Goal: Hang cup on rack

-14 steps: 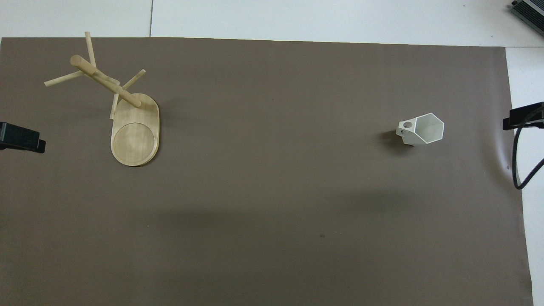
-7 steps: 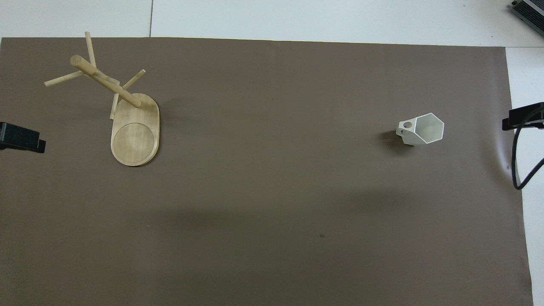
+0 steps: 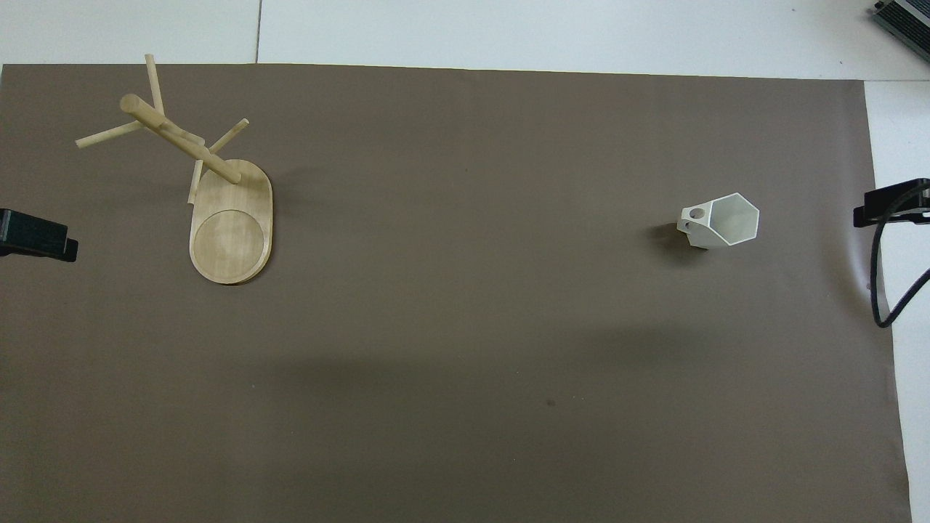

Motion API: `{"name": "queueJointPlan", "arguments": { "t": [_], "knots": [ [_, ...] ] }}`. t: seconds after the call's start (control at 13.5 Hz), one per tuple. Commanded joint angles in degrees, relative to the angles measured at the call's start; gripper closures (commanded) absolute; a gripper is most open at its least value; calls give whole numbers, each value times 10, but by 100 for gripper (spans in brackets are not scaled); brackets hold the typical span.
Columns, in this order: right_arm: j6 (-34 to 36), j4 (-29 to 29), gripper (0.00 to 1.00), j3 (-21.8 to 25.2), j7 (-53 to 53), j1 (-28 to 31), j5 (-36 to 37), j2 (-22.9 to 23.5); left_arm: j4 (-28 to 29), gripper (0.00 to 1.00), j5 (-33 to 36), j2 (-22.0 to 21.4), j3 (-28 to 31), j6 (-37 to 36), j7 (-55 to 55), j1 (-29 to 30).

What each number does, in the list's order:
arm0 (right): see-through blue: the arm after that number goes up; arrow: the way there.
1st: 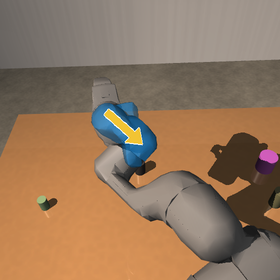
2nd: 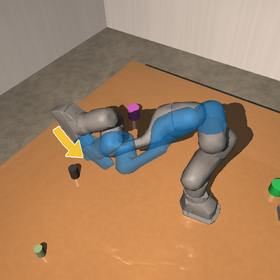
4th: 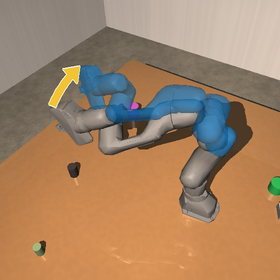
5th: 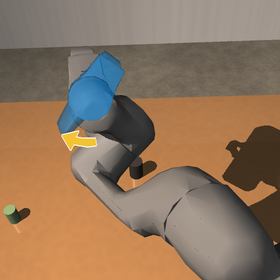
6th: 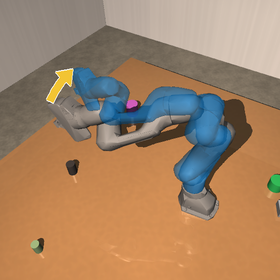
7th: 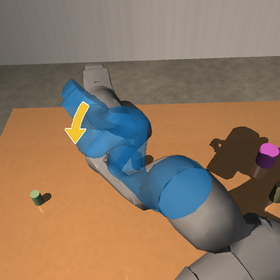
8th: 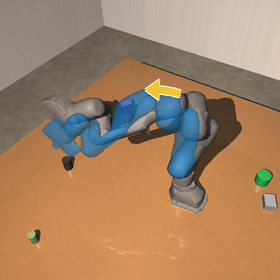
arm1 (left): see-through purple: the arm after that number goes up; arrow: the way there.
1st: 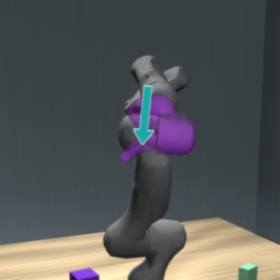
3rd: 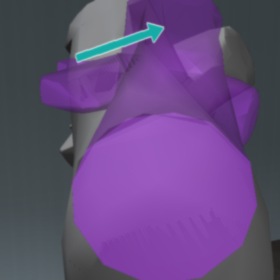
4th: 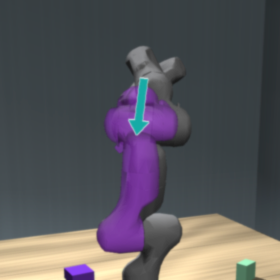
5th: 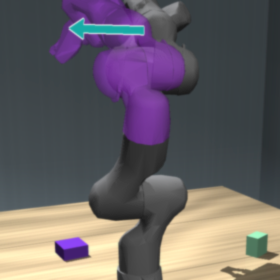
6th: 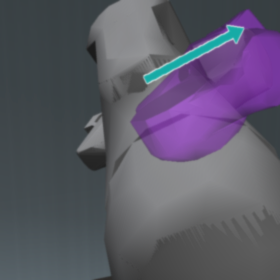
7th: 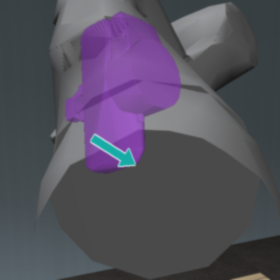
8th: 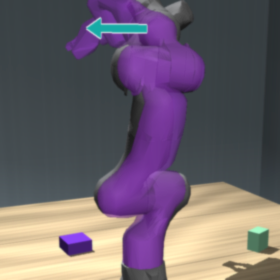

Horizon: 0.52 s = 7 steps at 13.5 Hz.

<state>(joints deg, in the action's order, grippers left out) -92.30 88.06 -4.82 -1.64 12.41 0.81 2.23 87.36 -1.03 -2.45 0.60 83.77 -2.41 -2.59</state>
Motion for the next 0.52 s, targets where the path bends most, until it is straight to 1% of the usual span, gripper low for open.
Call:
{"name": "queueJointPlan", "arguments": {
  "t": [0.0,0.37,0.44],
  "knots": [
    [4,12,0,-3,-14,6,2,-11,8,0,-4,-9,-1,-4,-5,5],
    [3,18,0,-5,-15,6,-5,-13,8,0,-3,-9,-1,-4,-5,5],
    [7,18,0,-4,-20,7,-15,-14,8,0,-3,-9,-1,-4,-5,5]
  ]
}}
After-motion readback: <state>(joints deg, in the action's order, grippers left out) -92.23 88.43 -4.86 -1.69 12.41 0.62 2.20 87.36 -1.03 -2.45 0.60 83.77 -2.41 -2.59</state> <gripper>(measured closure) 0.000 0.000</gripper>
